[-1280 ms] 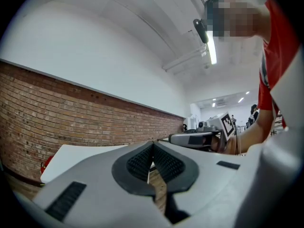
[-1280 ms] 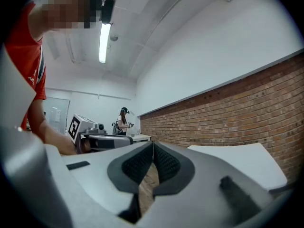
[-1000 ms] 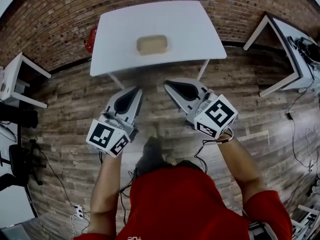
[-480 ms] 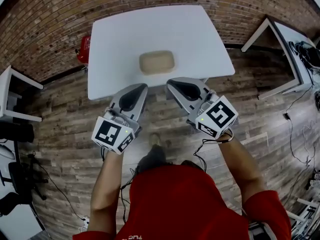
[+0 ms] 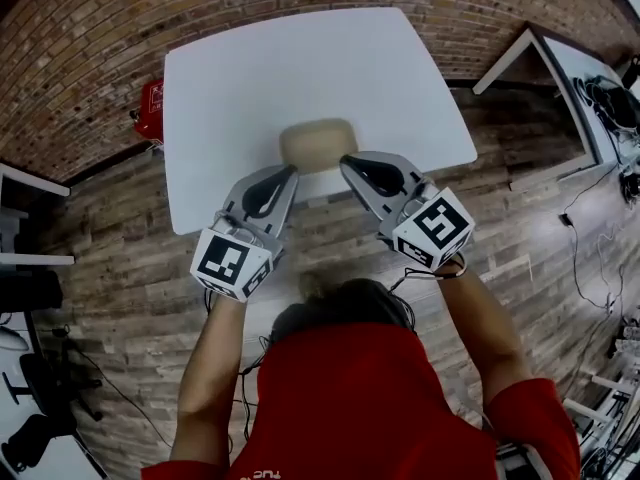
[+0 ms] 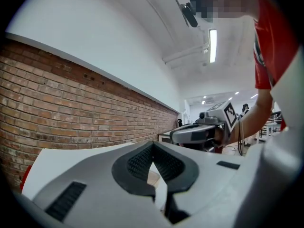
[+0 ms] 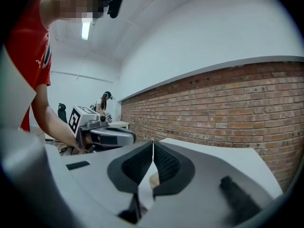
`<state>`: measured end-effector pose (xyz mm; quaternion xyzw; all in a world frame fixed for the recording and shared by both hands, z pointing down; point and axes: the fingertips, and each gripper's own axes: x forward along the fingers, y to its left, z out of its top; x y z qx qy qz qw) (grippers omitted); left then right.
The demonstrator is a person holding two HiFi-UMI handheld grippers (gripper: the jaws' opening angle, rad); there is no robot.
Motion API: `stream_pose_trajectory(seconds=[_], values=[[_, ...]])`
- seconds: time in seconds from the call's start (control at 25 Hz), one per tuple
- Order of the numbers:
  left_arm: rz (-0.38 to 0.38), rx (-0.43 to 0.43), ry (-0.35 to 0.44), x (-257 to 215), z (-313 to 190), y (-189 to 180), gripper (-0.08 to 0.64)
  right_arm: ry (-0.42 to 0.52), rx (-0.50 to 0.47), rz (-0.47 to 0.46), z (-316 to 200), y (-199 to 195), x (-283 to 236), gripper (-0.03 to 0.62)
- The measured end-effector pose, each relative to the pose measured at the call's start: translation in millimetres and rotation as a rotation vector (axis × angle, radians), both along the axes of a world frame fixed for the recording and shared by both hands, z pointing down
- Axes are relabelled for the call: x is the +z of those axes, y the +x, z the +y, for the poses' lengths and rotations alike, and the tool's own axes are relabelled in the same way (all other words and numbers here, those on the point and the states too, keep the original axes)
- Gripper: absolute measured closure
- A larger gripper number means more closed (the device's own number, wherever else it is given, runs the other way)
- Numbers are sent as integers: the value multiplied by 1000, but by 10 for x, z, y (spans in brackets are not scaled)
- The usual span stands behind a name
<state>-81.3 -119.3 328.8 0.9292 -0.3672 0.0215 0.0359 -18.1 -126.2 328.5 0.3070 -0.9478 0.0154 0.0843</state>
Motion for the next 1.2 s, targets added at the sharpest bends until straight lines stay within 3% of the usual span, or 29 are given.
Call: stream_pose_trajectory(seconds=[0.4,1.04,1.08,1.2], values=[[-29,-10,-16,267,-545,138,545,9,-41,77,-569,112,228,561],[-105,-102,-78,672,-1104,259,543,16,-270,282,-986,146,816,558],[-111,-97,-80,688,-1121,248,543,2,-283,301,-1010,147,855,550],[-130,-56,-88,746,-1131,239,541,-33,-328,373,-1032,144,993,411]])
